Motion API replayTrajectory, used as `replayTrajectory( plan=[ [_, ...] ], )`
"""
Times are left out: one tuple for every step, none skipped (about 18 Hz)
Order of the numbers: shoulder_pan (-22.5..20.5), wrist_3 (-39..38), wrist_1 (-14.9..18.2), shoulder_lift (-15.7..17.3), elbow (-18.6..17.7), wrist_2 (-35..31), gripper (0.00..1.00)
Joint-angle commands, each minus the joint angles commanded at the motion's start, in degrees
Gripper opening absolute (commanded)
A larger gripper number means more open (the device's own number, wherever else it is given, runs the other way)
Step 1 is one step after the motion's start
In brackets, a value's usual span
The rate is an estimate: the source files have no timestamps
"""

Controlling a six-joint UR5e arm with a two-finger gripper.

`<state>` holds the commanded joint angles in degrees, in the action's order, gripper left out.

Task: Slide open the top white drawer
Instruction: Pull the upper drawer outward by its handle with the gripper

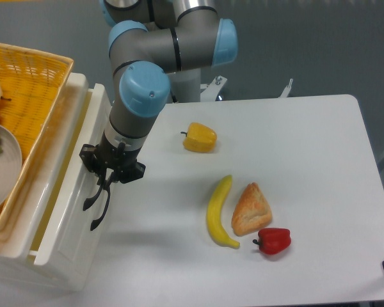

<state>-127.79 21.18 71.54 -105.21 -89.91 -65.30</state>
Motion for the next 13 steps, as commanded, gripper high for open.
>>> replayTrajectory(
  plan=[
    [0.0,0.0,0.0,0.0,0.0,0.0,0.19],
    [0.0,0.0,0.0,0.0,0.0,0.0,0.18],
    [0.0,0.0,0.0,0.0,0.0,0.0,0.17],
    [-0.1,0.0,0.0,0.0,0.0,-0.1,0.16],
    [-0.1,0.0,0.0,0.0,0.0,0.0,0.16],
    [-0.2,0.0,0.0,0.1,0.0,-0.1,0.15],
    [-0.3,0.0,0.0,0.1,0.0,-0.1,0.14],
    [-0.4,0.0,0.0,0.0,0.0,-0.1,0.14],
    [-0.4,0.0,0.0,0.0,0.1,-0.1,0.14],
    [-0.4,0.0,0.0,0.0,0.2,-0.1,0.13],
    [-0.5,0.0,0.0,0.0,0.2,-0.1,0.13],
    [-0.5,0.1,0.0,0.0,0.2,-0.1,0.13],
    [-0.7,0.1,0.0,0.0,0.2,-0.1,0.13]
  ],
)
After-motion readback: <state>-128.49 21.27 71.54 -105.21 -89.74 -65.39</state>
